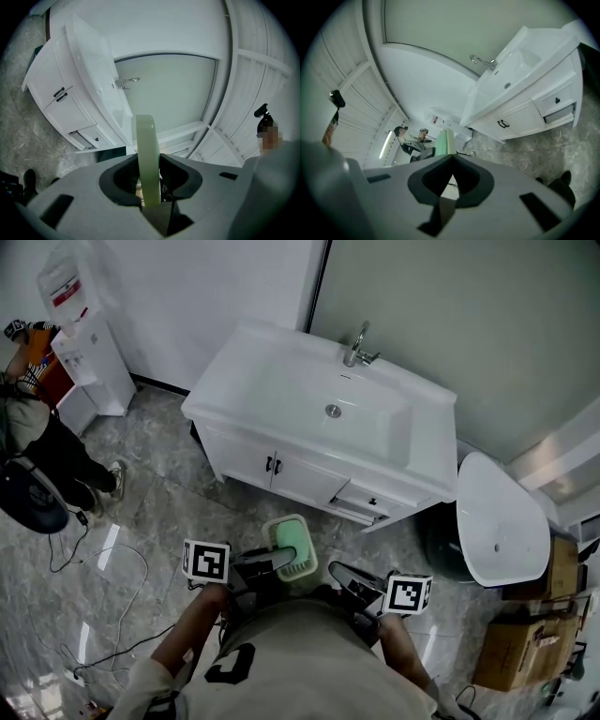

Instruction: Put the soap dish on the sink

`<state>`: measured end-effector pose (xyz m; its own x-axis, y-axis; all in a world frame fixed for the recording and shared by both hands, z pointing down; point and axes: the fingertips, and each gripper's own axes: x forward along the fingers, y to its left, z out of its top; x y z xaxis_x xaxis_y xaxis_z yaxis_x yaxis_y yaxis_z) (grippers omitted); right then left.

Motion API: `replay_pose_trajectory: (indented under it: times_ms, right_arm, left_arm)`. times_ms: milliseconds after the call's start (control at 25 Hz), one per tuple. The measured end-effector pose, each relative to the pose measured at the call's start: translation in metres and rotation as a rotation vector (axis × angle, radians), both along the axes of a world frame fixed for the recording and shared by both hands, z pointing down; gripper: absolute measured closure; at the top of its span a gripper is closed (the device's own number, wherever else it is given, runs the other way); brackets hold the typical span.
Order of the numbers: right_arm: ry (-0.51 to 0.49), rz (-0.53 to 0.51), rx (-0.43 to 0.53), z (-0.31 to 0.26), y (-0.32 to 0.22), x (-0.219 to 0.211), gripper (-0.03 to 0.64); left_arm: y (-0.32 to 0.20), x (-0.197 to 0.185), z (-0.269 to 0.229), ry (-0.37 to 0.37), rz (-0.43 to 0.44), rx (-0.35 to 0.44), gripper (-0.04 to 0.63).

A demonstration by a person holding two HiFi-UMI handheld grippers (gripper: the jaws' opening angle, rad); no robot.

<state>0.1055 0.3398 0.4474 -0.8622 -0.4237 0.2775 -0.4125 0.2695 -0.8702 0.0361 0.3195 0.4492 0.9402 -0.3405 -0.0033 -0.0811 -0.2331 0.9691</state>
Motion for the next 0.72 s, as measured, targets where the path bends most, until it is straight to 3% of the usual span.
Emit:
replay_pose_trajectory:
  times_ms: [200,400,720]
  right_arm:
    - [0.012,0.004,-0.039,0.009,0.004,0.004,0.607]
    - [-0.037,-0.007,-0.040,0.012,-0.015,0.010,0.607]
    - [-0.077,-0.047,-0.049,0.012,-0.052,0.031,0.607]
  left_arm:
    - [-0.004,0.002,0.003,-0.017,0.001,0.000,0.468]
    - [-0.018,0.013,0.009,-0.078,0.001,0.062,0.468]
    - [-0.051,0.043,0.002,-0.086,-0.028,0.012,0.467]
